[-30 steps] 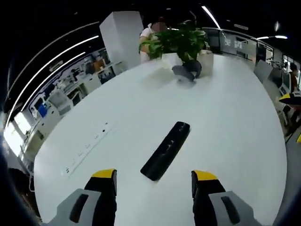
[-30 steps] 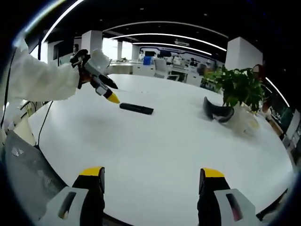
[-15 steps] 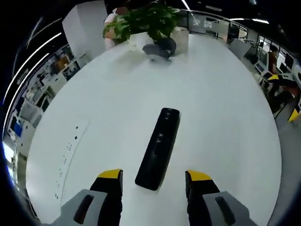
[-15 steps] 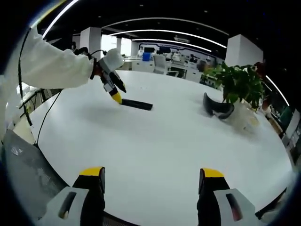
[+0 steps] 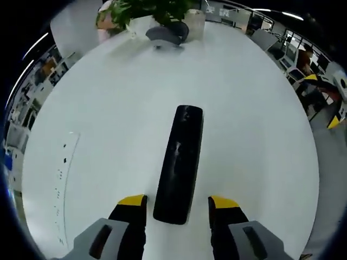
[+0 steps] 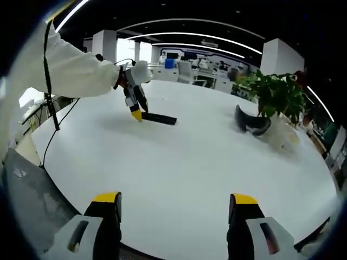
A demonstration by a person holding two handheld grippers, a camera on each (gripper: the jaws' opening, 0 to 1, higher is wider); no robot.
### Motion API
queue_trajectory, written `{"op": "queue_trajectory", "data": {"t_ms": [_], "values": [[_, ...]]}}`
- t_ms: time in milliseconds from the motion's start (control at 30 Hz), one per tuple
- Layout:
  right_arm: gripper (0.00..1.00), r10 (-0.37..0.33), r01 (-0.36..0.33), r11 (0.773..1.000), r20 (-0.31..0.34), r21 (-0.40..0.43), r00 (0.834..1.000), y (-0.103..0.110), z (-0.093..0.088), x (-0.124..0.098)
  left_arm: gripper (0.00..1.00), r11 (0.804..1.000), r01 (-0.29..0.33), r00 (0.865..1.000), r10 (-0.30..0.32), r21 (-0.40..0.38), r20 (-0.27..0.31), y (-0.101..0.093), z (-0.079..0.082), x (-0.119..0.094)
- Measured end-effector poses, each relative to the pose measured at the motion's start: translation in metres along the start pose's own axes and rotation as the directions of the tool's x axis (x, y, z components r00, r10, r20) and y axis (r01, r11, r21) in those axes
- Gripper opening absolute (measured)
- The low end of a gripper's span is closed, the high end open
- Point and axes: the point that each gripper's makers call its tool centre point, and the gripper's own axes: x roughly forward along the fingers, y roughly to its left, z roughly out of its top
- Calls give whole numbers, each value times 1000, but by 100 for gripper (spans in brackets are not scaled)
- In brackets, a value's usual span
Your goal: Press the specified remote control buttons in sequence, fully releasing each button before pressing the next.
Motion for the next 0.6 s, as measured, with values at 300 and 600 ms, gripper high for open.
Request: {"op": "queue_trajectory", "data": {"t_ms": [300,600], "values": [[80,0,0,1000,6,-6,1000,0,2,0,40,998,22,1000,-22,64,1,2,-5,-2],[80,-8,8,1000,22,0,1000,-3,4,-3,24,998,-11,998,15,65,-56,-2,-5,-1]]}}
